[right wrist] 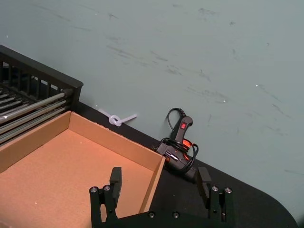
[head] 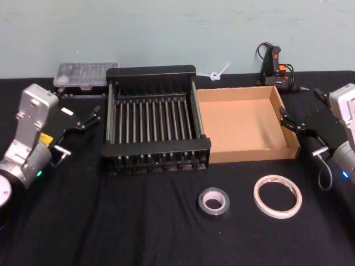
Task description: Pick up the white tape and place it into the black box , Pick up the silver tape and place it into the brown box.
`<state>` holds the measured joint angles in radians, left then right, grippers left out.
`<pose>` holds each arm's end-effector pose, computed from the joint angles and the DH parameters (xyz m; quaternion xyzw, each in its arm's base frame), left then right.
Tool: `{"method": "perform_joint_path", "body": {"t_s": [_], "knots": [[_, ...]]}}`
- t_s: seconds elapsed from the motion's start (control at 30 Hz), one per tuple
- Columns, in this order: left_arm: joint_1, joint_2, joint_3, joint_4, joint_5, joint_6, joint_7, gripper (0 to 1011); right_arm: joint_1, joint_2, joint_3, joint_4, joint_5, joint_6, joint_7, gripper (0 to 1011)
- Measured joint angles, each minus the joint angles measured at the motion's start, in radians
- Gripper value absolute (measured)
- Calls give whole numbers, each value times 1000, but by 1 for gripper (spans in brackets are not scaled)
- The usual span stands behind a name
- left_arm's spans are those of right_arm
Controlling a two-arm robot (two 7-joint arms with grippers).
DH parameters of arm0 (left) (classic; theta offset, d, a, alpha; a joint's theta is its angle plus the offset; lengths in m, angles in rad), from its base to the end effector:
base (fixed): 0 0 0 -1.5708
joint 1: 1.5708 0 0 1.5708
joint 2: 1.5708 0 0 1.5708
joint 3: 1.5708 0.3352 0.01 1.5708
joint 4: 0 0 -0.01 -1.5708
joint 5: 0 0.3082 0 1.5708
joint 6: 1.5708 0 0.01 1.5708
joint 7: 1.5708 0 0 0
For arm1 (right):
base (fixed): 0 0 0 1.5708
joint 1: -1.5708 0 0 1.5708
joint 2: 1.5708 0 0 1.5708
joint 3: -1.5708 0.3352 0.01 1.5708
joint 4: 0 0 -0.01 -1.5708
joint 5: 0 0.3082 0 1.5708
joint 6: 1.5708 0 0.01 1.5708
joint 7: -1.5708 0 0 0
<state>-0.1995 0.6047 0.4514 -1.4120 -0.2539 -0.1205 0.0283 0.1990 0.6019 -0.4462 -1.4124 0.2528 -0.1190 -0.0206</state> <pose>0.3649 0.1085 -0.3386 0.1415 -0.1325 0.5799 0.7913 0.3653 -0.1086 -0.3380 -0.1409 -0.1317 -0.5786 0.7925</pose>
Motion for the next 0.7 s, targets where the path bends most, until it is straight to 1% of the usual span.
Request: {"method": "perform_joint_path", "body": {"t_s": [0.2, 0.33, 0.47, 0.5, 0.57, 0.6, 0.7], "knots": [[0, 0, 0, 0, 0, 0, 0, 1001, -8, -2, 17, -12, -5, 14, 19, 1000], [0, 0, 0, 0, 0, 0, 0, 1001, -27, 7, 33, -43, -3, 30, 30, 1000], [0, 0, 0, 0, 0, 0, 0, 1001, -57, 21, 53, -86, 11, 51, 40, 1000], [0, 0, 0, 0, 0, 0, 0, 1001, -64, 25, 59, -96, 15, 55, 44, 1000], [0, 0, 0, 0, 0, 0, 0, 1001, -90, 37, 76, -131, 38, 78, 56, 1000], [0, 0, 0, 0, 0, 0, 0, 1001, -110, 46, 92, -155, 57, 93, 64, 1000], [0, 0, 0, 0, 0, 0, 0, 1001, -143, 60, 113, -195, 84, 121, 73, 1000]]}}
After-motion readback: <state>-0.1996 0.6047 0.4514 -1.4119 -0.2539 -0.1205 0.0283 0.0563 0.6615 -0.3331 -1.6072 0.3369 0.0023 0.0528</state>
